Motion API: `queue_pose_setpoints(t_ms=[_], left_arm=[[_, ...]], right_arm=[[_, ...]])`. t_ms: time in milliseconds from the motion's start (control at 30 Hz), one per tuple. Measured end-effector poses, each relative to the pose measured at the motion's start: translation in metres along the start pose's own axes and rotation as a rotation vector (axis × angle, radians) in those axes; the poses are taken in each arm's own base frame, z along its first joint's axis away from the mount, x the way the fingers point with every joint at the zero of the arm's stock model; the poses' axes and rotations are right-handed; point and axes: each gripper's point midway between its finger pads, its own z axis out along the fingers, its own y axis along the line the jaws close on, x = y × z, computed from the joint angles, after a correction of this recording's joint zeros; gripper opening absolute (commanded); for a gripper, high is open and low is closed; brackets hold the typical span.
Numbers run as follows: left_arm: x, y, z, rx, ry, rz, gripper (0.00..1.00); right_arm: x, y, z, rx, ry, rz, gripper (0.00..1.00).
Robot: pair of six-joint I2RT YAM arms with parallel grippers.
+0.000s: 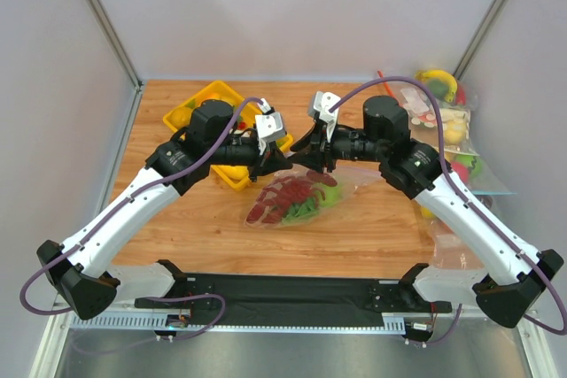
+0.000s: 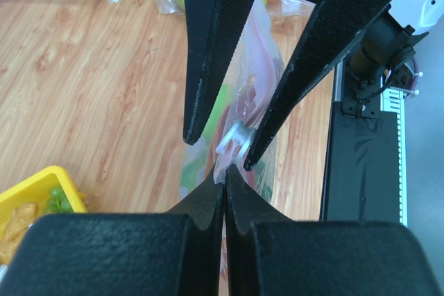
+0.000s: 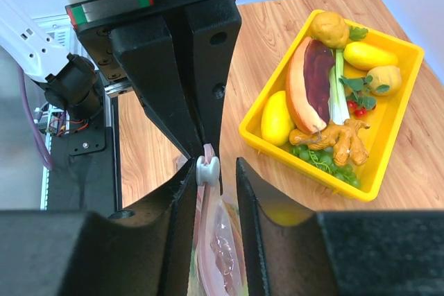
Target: Open the zip-top bag and remove the fake food
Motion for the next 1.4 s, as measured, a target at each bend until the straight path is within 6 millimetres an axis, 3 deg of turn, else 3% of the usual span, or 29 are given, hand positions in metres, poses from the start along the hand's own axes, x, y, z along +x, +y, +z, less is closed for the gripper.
queue_pose_setpoints(t_ms=[267,400,533,633,767,900,1133,1400], left_arm=[[0.0000,0.0000,-0.0001,0.000,0.000,0.000,0.00],[0.0000,0.0000,-0.0001,0.000,0.000,0.000,0.00],[0.0000,0.0001,-0.0001,-0.001,0.000,0.002,0.22],[0.0001,0.0001,-0.0001,-0.001,0.000,0.000,0.31],[-0.0015,0.0004,0.0002,-0.001,-0.006,0.003,0.33],[-0.0045,0.0006,0.0006,0.001,-0.017,0.011,0.32],[-0.0083,-0.0017,0.0017,0.018,-0.036,0.017,0.00],[-0.0058,-0.0006,0.0043,0.019,-0.046,0.023,0.00]], right_arm=[[0.0012,-0.0018,0.0008,0.007,0.004,0.001,0.00],[0.0013,-0.0024,0.0008,0.011,0.004,0.002,0.00],[0.0013,-0.0024,0.0008,0.011,0.004,0.002,0.00],[0.0013,-0.0023,0.0009,0.010,0.004,0.002,0.00],[0.0012,-0.0022,0.0009,0.010,0.004,0.002,0.00],[0.0011,-0.0022,0.0009,0.009,0.004,0.001,0.00],[-0.0029,-0.0005,-0.0011,0.007,-0.009,-0.007,0.00],[-0.0003,0.0016,-0.0026,0.004,-0.009,-0.006,0.00]])
